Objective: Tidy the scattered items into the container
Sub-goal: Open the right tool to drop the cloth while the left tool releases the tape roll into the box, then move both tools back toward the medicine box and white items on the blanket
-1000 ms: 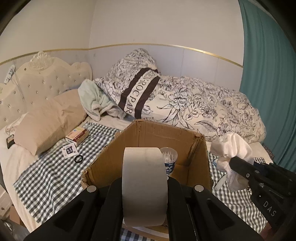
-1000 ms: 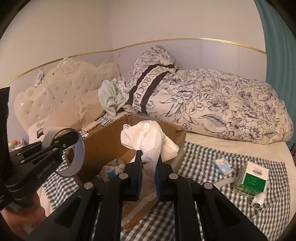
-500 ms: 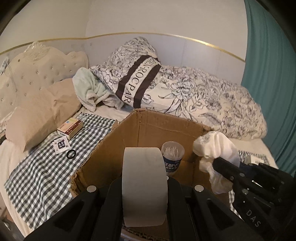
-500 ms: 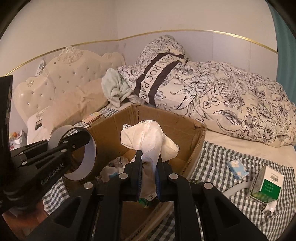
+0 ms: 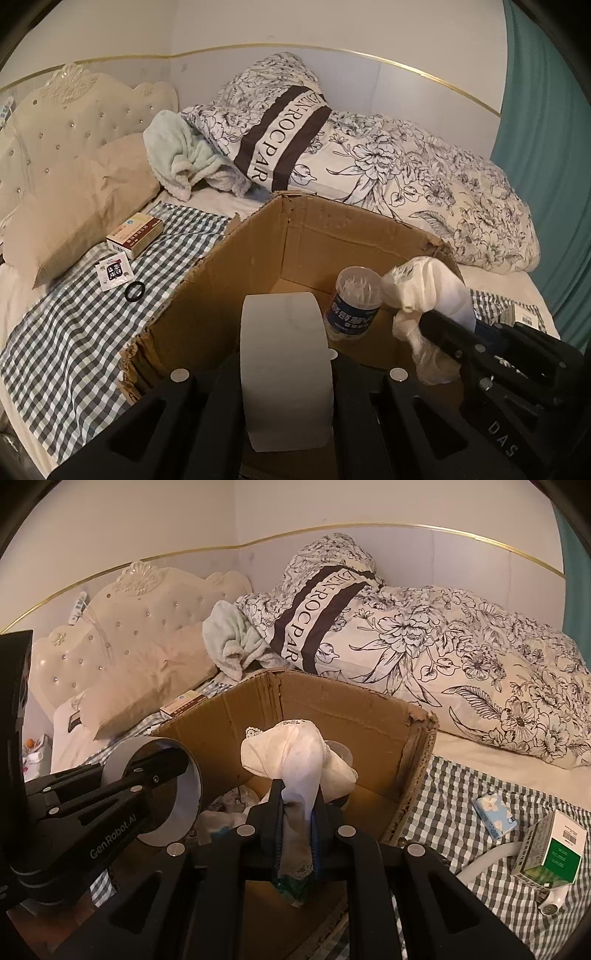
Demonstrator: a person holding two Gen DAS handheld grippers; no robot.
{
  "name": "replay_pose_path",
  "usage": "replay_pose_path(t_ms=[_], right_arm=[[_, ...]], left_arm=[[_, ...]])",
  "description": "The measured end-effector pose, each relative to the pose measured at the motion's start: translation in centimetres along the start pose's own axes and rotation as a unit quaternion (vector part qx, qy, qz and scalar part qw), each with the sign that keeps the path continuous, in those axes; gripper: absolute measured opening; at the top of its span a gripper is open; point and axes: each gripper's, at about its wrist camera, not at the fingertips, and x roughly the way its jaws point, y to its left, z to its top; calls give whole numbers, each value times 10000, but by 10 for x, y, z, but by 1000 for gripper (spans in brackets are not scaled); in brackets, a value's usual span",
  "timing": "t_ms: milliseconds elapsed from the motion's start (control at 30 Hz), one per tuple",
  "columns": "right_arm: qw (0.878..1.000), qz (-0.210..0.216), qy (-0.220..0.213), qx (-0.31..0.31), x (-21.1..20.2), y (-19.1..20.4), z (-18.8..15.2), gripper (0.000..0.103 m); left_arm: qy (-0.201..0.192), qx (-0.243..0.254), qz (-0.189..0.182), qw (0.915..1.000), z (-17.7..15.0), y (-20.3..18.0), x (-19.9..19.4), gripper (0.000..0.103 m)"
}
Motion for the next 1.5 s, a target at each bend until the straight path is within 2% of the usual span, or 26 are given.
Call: replay_pose_path(t_ms=[133,233,300,333,600,700,733,800,933,967,1033,1100,1233,1400,1500], right_arm=[[9999,-65,-97,-35,-1,1,-2,55],[9998,-92,-163,7,-5,0,-2,55],[9998,-95,-195,29,-8,-1,-2,55],[9997,-107,-215,33,-10,-1,-2,55],[9990,-206,-363,126,-32,-9,1,56],[9987,-236,-418,198,-44,-16,1,56],[9985,-244,-430,214,-47,-17,2,56],[9983,-265,-460,243,-53,-20,2,56],[9978,-282,-526,295,-64,-25,3,56],[9977,-278,-542,300,-67,-26,4,56],[9976,-285,-563,293,-71,-26,4,56],[9974,-299,-581,290,-75,-28,3,56],[9972,-350,-574,321,-81,-35,1,56],[9968,-413,-558,398,-88,-46,-3,56],[9963,-451,-594,420,-94,-51,-4,56]], left_arm=[[-134,-151,-15,9998,3,7,-7,14],[-204,-172,-16,9996,5,8,-11,20],[-255,-190,-51,9995,6,7,-15,40],[-303,-204,-59,9993,7,6,-18,44],[-522,-223,-138,9983,16,-1,-39,49],[-556,-207,-179,9981,17,-5,-44,61],[-552,-209,-206,9980,17,-6,-45,64],[-514,-210,-280,9981,17,-8,-47,78],[-385,-101,-402,9984,16,-17,-47,87],[-336,-51,-409,9986,16,-20,-46,94],[-139,30,-332,9993,14,-24,-40,101],[115,75,-260,9996,12,-27,-32,103],[353,223,-171,9990,7,-36,-24,103],[851,485,40,9952,0,-48,-7,103],[753,537,166,9956,-1,-54,-8,103]])
